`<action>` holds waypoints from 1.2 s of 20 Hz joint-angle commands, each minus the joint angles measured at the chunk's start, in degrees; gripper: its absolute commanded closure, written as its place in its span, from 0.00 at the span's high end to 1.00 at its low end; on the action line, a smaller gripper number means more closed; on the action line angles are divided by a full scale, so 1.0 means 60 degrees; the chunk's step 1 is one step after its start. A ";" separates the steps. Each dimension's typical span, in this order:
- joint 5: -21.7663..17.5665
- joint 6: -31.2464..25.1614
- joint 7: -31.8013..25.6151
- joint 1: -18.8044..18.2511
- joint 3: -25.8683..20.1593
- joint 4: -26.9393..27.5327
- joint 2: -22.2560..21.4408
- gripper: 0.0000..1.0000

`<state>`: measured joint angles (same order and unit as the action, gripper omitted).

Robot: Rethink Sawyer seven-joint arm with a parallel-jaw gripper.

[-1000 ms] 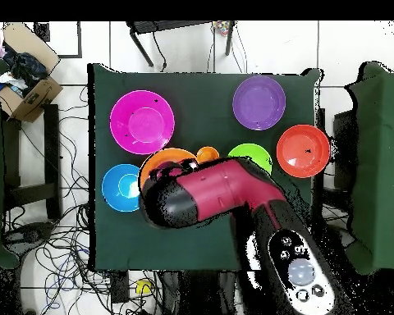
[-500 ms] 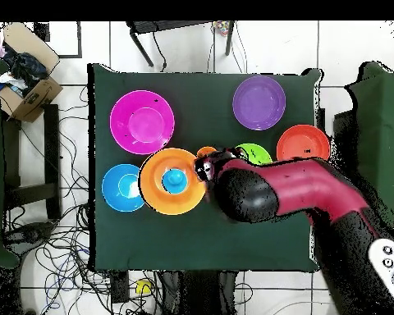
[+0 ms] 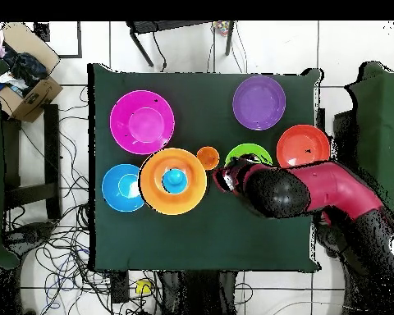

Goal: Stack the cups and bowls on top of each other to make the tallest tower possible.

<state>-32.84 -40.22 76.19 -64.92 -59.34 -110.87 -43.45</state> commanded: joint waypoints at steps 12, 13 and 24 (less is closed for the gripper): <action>-0.2366 -0.1447 -0.4367 0.1275 0.0045 0.1239 0.1449 1.00; -0.2287 -0.1650 -0.4489 0.1217 -0.0005 0.1237 0.1388 1.00; -0.1978 -0.2312 -0.4404 0.1153 -0.0378 0.1145 0.0699 1.00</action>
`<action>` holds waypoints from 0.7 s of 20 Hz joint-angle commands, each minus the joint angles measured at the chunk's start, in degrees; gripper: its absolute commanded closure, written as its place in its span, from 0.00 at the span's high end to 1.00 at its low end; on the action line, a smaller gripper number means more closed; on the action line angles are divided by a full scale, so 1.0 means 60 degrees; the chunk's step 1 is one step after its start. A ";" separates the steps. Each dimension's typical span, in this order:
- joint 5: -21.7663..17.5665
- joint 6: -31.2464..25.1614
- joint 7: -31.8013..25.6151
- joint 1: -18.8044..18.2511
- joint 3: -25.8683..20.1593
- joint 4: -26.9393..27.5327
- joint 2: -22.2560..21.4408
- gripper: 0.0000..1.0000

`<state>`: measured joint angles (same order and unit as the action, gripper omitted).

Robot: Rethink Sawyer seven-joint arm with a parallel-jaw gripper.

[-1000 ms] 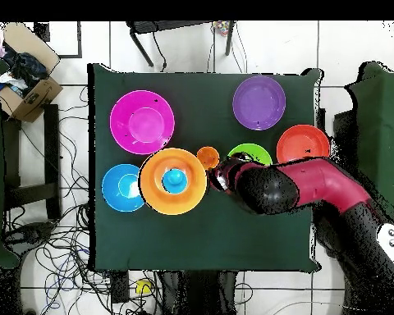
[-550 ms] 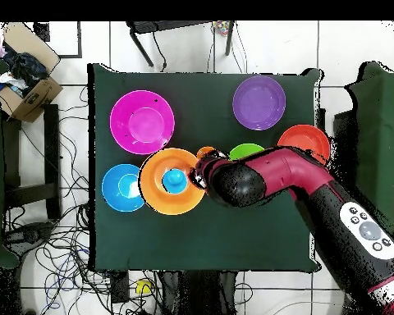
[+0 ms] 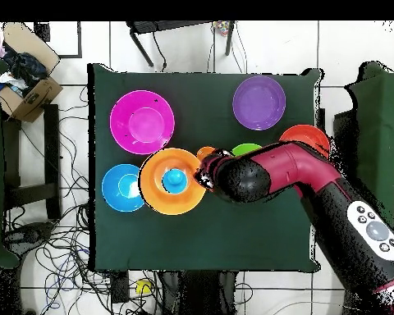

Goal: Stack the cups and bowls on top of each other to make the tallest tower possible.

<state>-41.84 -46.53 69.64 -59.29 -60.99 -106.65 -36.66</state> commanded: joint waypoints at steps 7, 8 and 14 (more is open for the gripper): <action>0.0304 -0.1494 -0.3676 -0.0477 -0.0696 0.0385 -0.0505 1.00; 0.0385 -0.1521 -0.3752 -0.0625 -0.0772 0.0400 -0.0512 1.00; 0.0151 -0.2098 -0.4921 -0.1128 -0.0815 0.0774 -0.0331 1.00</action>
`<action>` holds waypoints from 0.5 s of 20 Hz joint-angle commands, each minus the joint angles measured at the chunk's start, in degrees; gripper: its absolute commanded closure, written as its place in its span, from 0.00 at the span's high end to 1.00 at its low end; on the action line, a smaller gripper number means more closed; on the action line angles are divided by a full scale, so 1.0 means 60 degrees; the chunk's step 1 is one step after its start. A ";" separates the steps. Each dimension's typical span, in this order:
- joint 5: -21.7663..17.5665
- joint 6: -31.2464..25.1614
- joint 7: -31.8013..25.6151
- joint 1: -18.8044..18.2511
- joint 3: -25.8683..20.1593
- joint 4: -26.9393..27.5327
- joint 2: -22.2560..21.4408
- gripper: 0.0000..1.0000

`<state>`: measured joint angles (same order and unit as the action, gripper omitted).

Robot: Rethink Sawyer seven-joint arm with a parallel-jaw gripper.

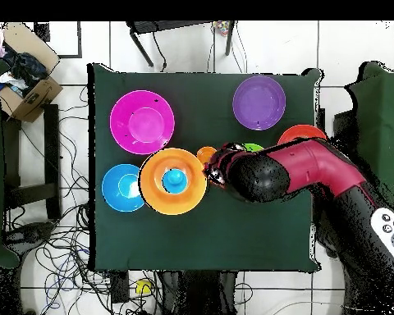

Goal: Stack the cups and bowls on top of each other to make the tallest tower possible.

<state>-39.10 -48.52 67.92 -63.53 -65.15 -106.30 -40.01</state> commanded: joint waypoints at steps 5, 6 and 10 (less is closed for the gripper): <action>-0.1033 -0.1733 -0.5817 -0.0747 0.0239 0.1469 0.1019 1.00; -0.1142 -0.1645 -0.5984 -0.0770 0.0306 0.1600 0.1234 1.00; -0.1582 -0.1279 -0.6531 -0.0766 0.0693 0.2113 0.2061 1.00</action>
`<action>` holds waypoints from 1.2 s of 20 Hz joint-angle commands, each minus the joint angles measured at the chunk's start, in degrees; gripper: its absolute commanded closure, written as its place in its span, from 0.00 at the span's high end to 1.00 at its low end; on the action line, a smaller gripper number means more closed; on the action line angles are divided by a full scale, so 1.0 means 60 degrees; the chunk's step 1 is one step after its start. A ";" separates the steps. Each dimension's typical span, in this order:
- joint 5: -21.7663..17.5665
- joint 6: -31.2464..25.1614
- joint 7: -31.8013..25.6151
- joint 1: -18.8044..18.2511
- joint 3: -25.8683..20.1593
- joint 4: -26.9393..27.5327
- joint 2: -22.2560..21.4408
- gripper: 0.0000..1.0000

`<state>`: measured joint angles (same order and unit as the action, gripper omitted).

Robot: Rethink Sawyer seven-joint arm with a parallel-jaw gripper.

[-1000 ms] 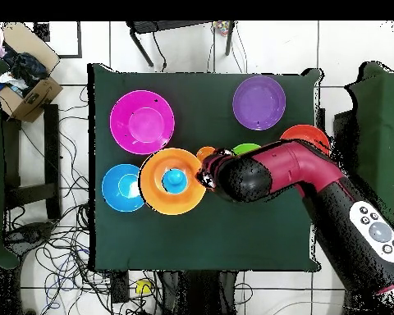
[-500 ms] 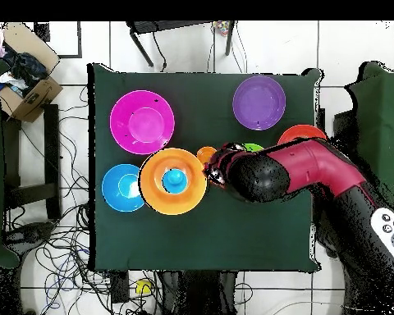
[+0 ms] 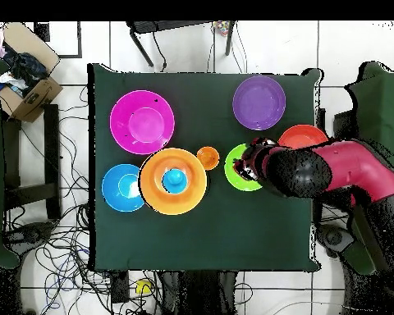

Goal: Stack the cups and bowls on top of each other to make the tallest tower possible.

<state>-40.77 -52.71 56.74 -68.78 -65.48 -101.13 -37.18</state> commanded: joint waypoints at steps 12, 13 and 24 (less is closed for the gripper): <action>-0.1294 -0.0760 -0.6512 -0.0032 0.1311 0.2038 0.3137 1.00; -0.1316 -0.0831 -0.6663 -0.0023 0.1364 0.2054 0.3145 1.00; -0.1199 -0.1254 -0.6872 0.0074 0.1742 0.1964 0.2878 1.00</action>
<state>-44.06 -53.39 32.09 -70.74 -60.75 -92.21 -20.31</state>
